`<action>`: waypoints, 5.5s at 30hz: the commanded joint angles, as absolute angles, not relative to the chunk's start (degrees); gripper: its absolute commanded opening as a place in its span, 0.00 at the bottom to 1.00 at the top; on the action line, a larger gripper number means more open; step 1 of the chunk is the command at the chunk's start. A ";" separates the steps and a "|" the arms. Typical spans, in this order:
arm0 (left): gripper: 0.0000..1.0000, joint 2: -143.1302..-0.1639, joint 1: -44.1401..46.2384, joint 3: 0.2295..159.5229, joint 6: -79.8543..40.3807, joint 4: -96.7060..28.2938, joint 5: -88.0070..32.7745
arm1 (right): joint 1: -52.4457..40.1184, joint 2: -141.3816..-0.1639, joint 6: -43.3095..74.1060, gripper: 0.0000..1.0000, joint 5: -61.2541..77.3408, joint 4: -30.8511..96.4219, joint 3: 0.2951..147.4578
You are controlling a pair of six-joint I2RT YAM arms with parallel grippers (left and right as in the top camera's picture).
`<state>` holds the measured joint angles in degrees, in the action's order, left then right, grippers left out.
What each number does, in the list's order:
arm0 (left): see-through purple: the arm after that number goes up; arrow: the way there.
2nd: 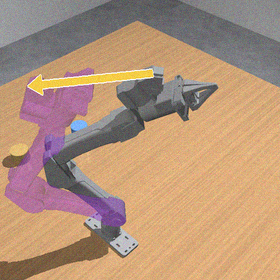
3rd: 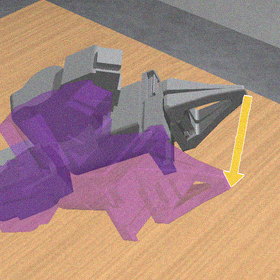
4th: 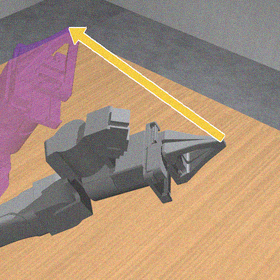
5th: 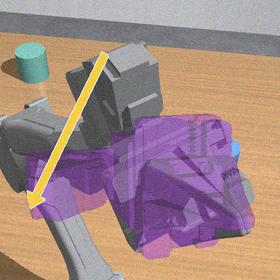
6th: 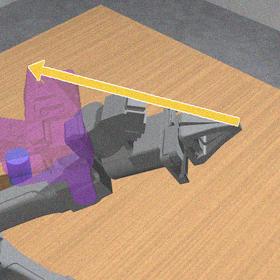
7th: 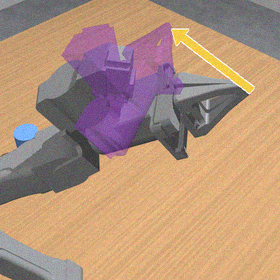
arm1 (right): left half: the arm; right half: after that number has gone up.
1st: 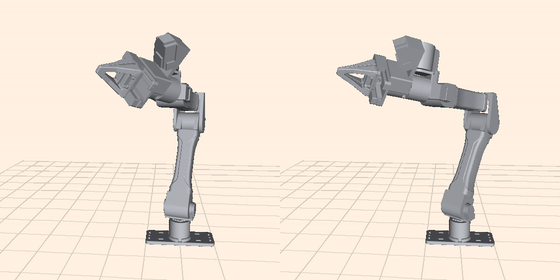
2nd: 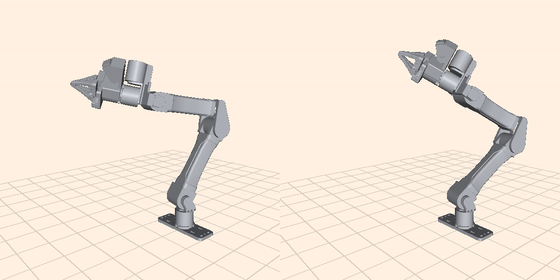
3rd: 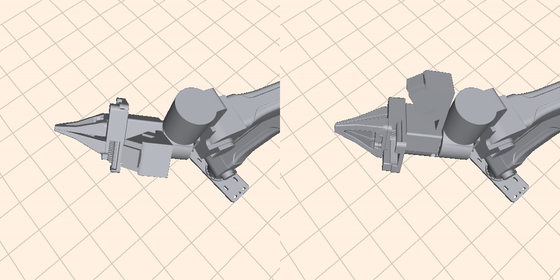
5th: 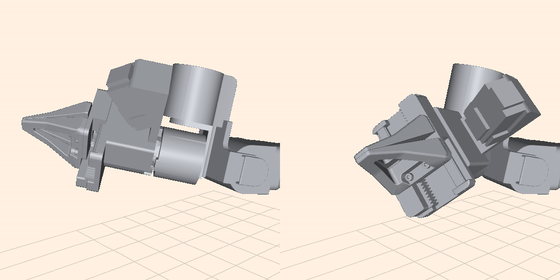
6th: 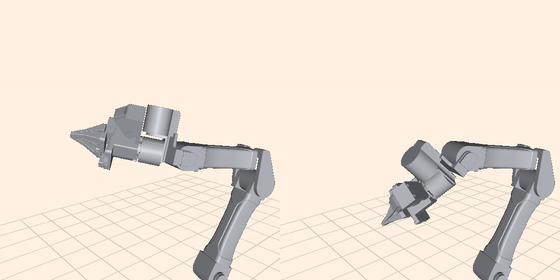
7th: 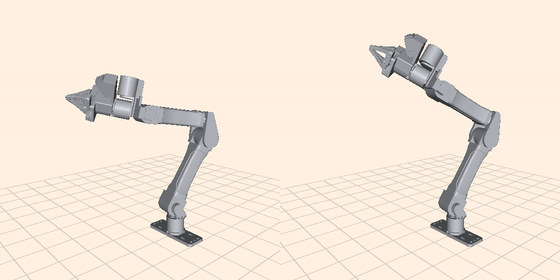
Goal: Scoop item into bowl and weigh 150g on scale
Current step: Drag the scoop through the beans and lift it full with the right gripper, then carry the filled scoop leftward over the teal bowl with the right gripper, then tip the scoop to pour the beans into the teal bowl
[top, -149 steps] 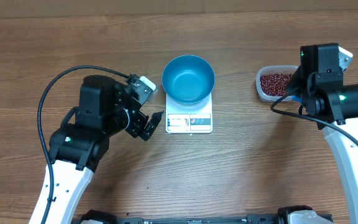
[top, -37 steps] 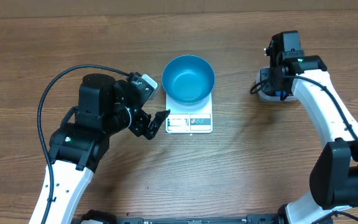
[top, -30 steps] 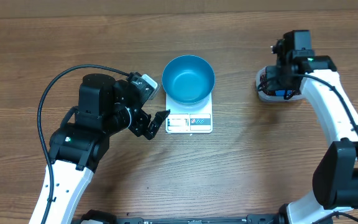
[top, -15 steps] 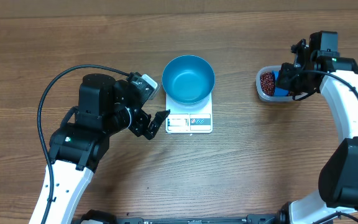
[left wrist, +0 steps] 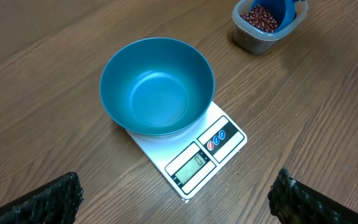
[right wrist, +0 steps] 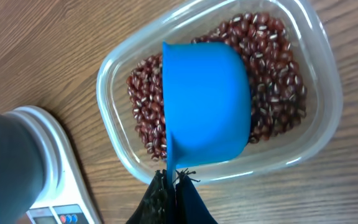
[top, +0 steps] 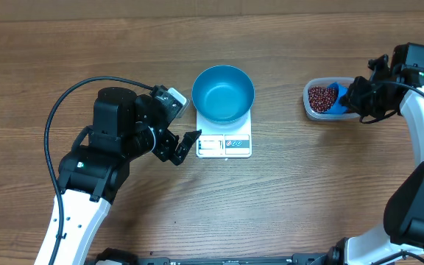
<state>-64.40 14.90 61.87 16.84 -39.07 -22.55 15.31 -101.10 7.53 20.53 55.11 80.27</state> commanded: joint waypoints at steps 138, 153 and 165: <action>0.99 -64.51 14.68 63.26 16.27 -39.00 -23.81 | -17.74 -101.47 -9.54 0.04 23.94 39.86 88.64; 1.00 -64.51 14.68 63.26 16.27 -39.00 -23.81 | -19.07 -101.47 -18.85 0.04 22.48 40.12 88.62; 1.00 -64.51 14.68 63.26 16.27 -39.00 -23.81 | -21.54 -101.47 -29.47 0.04 20.56 41.08 88.62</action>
<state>-64.40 14.90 61.87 16.84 -39.07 -22.55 -21.47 -101.86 -24.60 21.17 41.19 86.67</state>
